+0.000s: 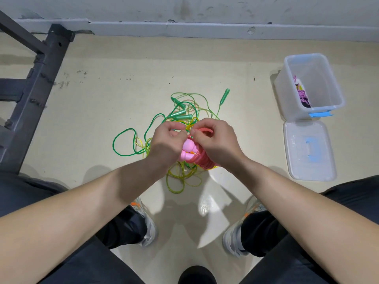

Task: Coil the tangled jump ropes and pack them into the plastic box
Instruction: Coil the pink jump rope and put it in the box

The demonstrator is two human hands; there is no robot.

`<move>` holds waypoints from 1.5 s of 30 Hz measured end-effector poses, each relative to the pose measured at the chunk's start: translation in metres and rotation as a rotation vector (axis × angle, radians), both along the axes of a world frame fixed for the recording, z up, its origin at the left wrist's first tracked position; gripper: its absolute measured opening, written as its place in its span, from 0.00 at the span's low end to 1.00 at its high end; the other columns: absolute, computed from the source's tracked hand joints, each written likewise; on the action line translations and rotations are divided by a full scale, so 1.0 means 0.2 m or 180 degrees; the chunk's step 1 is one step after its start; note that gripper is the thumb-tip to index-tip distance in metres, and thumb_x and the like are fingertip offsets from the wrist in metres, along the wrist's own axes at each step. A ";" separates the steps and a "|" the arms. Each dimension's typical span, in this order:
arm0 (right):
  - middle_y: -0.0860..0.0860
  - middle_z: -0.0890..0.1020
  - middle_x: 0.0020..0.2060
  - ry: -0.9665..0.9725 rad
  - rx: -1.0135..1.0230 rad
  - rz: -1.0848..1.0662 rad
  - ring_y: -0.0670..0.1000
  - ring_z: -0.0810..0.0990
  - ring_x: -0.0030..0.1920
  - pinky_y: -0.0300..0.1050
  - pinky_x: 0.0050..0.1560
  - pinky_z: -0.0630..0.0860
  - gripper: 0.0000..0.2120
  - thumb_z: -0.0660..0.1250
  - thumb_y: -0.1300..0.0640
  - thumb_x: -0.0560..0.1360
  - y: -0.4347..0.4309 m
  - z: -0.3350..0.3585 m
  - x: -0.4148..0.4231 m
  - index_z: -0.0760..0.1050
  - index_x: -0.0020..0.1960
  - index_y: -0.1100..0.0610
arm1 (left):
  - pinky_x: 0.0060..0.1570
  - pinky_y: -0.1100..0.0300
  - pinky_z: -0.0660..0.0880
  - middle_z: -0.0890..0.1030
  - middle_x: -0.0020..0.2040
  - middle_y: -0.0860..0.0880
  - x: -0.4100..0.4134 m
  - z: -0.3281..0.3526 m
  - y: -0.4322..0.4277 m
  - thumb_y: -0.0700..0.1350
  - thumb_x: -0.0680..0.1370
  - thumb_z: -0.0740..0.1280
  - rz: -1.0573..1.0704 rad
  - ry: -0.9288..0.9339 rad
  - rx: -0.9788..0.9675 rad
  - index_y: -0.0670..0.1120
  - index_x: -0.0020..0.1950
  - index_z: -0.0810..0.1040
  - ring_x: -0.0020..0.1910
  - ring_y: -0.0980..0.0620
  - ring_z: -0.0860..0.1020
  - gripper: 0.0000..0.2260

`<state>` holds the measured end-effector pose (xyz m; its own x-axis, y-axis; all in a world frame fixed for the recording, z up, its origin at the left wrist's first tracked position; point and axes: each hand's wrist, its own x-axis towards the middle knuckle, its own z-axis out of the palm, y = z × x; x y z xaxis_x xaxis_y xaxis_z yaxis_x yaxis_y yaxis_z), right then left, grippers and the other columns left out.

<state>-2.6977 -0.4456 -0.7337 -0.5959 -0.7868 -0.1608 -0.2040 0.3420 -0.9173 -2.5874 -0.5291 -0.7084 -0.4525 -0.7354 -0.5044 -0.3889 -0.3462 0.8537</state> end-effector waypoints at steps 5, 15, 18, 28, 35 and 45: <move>0.45 0.83 0.36 0.0121 0.0273 0.0081 0.43 0.80 0.40 0.36 0.39 0.73 0.05 0.70 0.59 0.73 0.00 -0.02 0.00 0.82 0.39 0.52 | 0.27 0.55 0.80 0.77 0.51 0.35 0.00 -0.04 0.00 0.36 0.81 0.65 0.0066 -0.0033 0.0121 0.37 0.56 0.76 0.31 0.44 0.84 0.05; 0.48 0.85 0.37 -0.0723 0.0182 0.0100 0.47 0.81 0.39 0.43 0.42 0.78 0.04 0.72 0.61 0.71 0.00 -0.08 -0.06 0.83 0.38 0.54 | 0.51 0.46 0.81 0.84 0.56 0.40 0.03 -0.04 -0.16 0.28 0.75 0.54 -0.0013 -0.0399 0.1161 0.40 0.55 0.80 0.43 0.42 0.85 0.18; 0.53 0.83 0.35 -0.1345 -0.0094 0.0036 0.49 0.79 0.34 0.45 0.41 0.75 0.08 0.70 0.70 0.72 0.01 -0.09 -0.10 0.82 0.38 0.58 | 0.44 0.56 0.81 0.85 0.53 0.43 0.04 -0.02 -0.22 0.24 0.74 0.52 -0.0467 -0.0248 0.1333 0.41 0.57 0.79 0.44 0.47 0.84 0.22; 0.47 0.73 0.24 -0.2176 -0.0221 -0.0334 0.44 0.67 0.23 0.35 0.24 0.62 0.09 0.61 0.68 0.79 -0.03 0.01 -0.04 0.72 0.42 0.58 | 0.37 0.63 0.81 0.83 0.47 0.41 0.00 0.03 -0.19 0.29 0.79 0.62 -0.0496 0.0178 0.0912 0.40 0.55 0.78 0.40 0.51 0.84 0.11; 0.51 0.81 0.35 -0.1587 0.0015 0.0052 0.50 0.79 0.37 0.45 0.41 0.73 0.27 0.59 0.34 0.78 -0.02 0.04 -0.03 0.79 0.39 0.57 | 0.40 0.61 0.83 0.81 0.49 0.41 -0.04 0.00 -0.12 0.29 0.80 0.56 -0.0213 0.0059 0.0732 0.42 0.50 0.78 0.43 0.47 0.81 0.13; 0.47 0.79 0.32 -0.1142 0.0052 0.0487 0.46 0.77 0.35 0.43 0.40 0.72 0.19 0.78 0.41 0.62 0.00 -0.01 -0.05 0.77 0.38 0.54 | 0.49 0.53 0.84 0.81 0.52 0.40 0.02 0.01 -0.20 0.43 0.82 0.65 -0.0813 0.0363 0.1271 0.43 0.58 0.77 0.49 0.45 0.82 0.06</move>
